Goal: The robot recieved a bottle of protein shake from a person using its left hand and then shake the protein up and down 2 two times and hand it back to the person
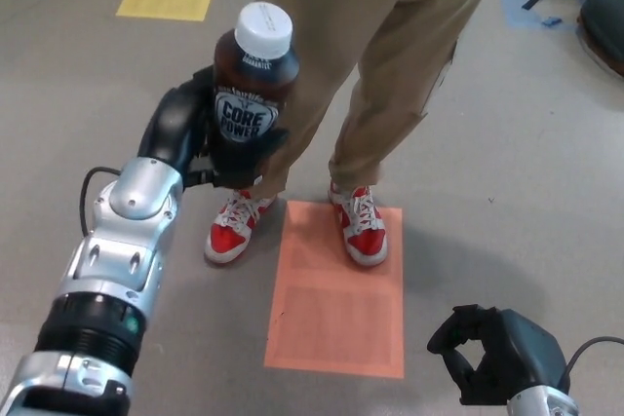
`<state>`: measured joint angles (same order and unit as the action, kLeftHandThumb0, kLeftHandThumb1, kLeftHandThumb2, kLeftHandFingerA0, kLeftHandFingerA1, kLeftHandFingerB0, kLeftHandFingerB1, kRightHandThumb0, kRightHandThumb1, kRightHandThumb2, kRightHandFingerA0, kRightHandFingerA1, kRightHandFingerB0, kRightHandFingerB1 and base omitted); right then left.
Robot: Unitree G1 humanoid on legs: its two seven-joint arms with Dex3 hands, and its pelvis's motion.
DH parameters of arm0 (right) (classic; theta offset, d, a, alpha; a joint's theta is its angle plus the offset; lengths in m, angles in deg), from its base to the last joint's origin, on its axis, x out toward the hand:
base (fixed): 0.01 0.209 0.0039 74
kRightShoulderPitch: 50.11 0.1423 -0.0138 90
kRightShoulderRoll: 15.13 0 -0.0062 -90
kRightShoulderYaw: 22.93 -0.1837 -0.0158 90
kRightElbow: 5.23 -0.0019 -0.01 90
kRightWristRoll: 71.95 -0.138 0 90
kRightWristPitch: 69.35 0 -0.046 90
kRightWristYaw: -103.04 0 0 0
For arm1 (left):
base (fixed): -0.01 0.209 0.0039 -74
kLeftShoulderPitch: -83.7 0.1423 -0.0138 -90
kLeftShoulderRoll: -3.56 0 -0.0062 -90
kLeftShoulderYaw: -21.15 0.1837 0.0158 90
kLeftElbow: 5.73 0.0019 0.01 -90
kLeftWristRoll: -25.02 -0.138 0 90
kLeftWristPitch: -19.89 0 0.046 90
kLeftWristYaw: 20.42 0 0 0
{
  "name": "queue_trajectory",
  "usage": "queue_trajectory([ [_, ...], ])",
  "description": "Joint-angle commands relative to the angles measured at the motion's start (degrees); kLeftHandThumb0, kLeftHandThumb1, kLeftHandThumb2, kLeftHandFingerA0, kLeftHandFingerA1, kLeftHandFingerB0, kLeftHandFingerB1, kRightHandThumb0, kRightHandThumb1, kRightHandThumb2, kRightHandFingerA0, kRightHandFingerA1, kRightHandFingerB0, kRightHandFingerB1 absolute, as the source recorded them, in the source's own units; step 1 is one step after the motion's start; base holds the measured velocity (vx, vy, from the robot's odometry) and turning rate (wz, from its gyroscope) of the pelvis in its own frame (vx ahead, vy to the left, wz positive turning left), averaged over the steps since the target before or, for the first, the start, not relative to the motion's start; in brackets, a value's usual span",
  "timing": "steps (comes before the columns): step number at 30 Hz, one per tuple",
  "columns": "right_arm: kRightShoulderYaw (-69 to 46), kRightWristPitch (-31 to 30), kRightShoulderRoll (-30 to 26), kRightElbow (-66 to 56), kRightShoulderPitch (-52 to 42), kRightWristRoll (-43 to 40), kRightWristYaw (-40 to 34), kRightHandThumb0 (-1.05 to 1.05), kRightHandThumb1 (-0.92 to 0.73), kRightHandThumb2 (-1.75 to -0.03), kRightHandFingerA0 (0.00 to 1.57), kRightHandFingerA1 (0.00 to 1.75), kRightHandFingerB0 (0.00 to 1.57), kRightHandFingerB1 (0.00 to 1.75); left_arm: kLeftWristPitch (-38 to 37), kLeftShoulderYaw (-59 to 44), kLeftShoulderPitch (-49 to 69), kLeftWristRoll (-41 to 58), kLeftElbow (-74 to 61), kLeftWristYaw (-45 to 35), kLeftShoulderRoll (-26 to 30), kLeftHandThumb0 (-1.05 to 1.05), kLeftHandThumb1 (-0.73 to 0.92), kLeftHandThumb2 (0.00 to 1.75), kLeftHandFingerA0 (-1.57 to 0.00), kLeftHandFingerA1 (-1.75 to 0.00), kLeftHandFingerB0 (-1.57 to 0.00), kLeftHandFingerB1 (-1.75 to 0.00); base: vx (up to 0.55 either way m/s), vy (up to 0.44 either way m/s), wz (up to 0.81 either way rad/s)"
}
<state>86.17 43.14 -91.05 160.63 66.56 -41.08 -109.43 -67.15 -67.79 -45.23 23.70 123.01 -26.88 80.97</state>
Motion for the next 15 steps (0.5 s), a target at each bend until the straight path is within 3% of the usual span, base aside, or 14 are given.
queue_trajectory([
  [1, -1.0, 0.8, -1.0, -0.1, -0.3, -1.2, 0.0, -0.43, -0.49, -1.17, 1.05, 1.1, 0.92, 0.85, 6.8, -4.8, -5.1, 6.4, -9.0, -1.9, 0.4, -0.23, 0.85, 0.65, -1.0, -0.99, -0.72, -0.89, 0.0, 0.0, 0.0],
  [4, -0.2, -0.2, -0.8, 0.1, 0.2, -0.2, -0.2, -0.43, -0.48, -1.14, 1.03, 1.05, 0.93, 0.84, 11.8, -10.1, -9.4, 12.1, -19.5, -0.3, -0.4, -0.24, 0.83, 0.64, -1.04, -0.96, -0.8, -0.8, 0.0, 0.0, 0.0],
  [5, -0.3, -0.5, -0.9, 0.2, 0.5, -0.2, -0.1, -0.46, -0.49, -1.13, 1.02, 1.05, 0.94, 0.85, 13.1, -8.6, -5.8, 10.9, -19.2, -1.7, -1.2, -0.18, 0.85, 0.65, -1.02, -0.95, -0.75, -0.8, 0.0, 0.0, 0.0],
  [6, -0.2, -0.4, -0.9, 0.2, 0.4, -0.2, 0.2, -0.46, -0.5, -1.14, 1.01, 1.06, 0.92, 0.85, 13.4, -7.8, -3.7, 10.3, -18.0, -2.4, -1.6, -0.19, 0.87, 0.64, -0.92, -1.04, -0.72, -0.83, 0.0, 0.0, 0.0],
  [7, -0.2, -0.3, -0.9, 0.2, 0.3, -0.2, 0.6, -0.46, -0.5, -1.14, 1.01, 1.06, 0.92, 0.85, 13.9, -7.0, -1.2, 9.7, -16.4, -3.3, -2.1, -0.19, 0.87, 0.64, -0.92, -1.04, -0.72, -0.83, 0.0, 0.0, 0.0],
  [8, -0.1, 0.0, -0.9, 0.2, 0.3, -0.2, 0.4, -0.45, -0.51, -1.15, 1.03, 1.07, 0.92, 0.84, 11.6, -5.5, 0.6, 7.3, -11.4, -3.8, -2.0, -0.19, 0.87, 0.65, -1.09, -0.94, -0.73, -0.9, 0.0, 0.0, 0.0],
  [12, 0.0, 0.3, -0.8, 0.2, 0.1, -0.1, -0.1, -0.46, -0.51, -1.13, 1.07, 1.12, 0.92, 0.83, 6.1, 1.5, 8.4, 0.0, 4.2, -2.9, -1.6, -0.18, 0.81, 0.67, -1.13, -0.88, -0.77, -0.88, 0.0, 0.0, 0.0],
  [15, -0.1, 0.7, -1.0, 0.1, 0.2, -0.2, -0.2, -0.46, -0.52, -1.15, 1.07, 1.13, 0.92, 0.85, 8.7, 0.4, 3.8, 2.4, 1.9, -2.5, -1.0, -0.24, 0.83, 0.64, -1.11, -0.92, -0.74, -0.87, 0.0, 0.0, 0.0],
])
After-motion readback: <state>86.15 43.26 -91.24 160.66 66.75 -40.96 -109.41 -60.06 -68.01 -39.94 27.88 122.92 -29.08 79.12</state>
